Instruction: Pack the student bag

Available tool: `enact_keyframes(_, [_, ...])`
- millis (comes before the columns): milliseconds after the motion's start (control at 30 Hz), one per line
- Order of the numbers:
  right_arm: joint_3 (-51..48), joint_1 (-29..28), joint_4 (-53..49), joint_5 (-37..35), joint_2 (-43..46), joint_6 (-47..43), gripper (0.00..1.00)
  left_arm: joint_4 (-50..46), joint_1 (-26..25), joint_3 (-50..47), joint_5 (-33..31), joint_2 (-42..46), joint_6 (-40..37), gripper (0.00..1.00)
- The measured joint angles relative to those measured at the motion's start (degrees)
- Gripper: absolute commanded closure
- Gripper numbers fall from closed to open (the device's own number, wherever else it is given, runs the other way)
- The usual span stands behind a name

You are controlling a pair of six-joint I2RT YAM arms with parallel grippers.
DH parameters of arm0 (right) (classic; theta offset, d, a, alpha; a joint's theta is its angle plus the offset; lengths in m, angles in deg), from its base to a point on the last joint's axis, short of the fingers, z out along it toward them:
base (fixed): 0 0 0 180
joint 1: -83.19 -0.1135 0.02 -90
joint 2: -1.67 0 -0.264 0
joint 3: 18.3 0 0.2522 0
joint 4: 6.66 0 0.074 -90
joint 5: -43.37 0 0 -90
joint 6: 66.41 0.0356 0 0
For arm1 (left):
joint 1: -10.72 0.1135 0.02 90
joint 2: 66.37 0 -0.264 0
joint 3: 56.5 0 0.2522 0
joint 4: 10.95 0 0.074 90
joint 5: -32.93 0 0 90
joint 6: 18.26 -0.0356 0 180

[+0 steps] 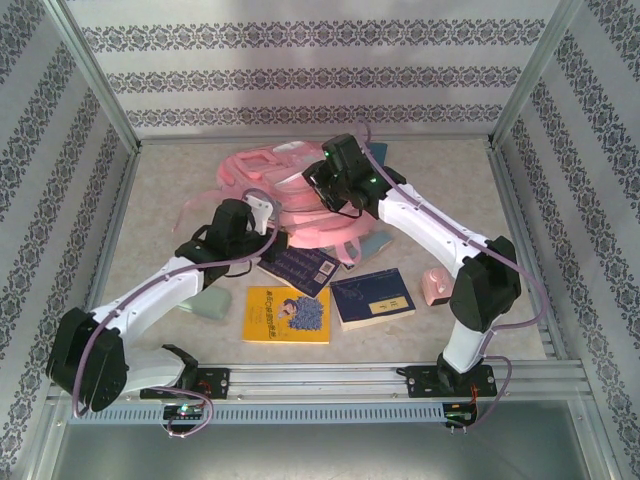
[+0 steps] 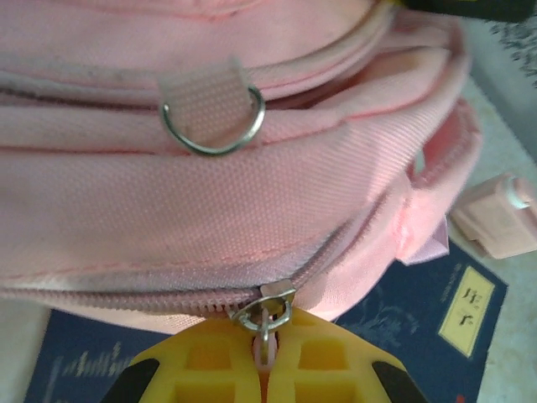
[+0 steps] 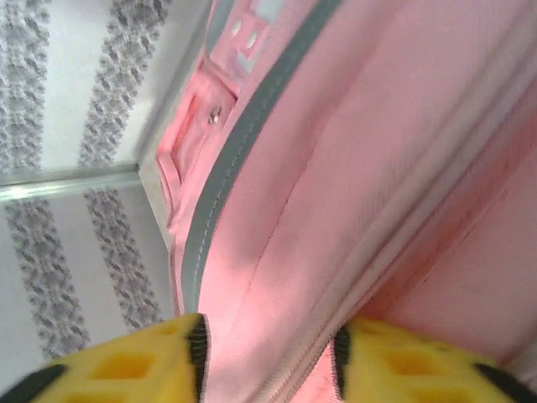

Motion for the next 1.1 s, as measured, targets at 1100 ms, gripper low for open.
enact_keyframes(1100, [-14.0,-3.7,-13.2,10.9,11.1,-130.1,0.4,-12.7,5.1,-9.1,-0.3,14.4,-4.5,1.0])
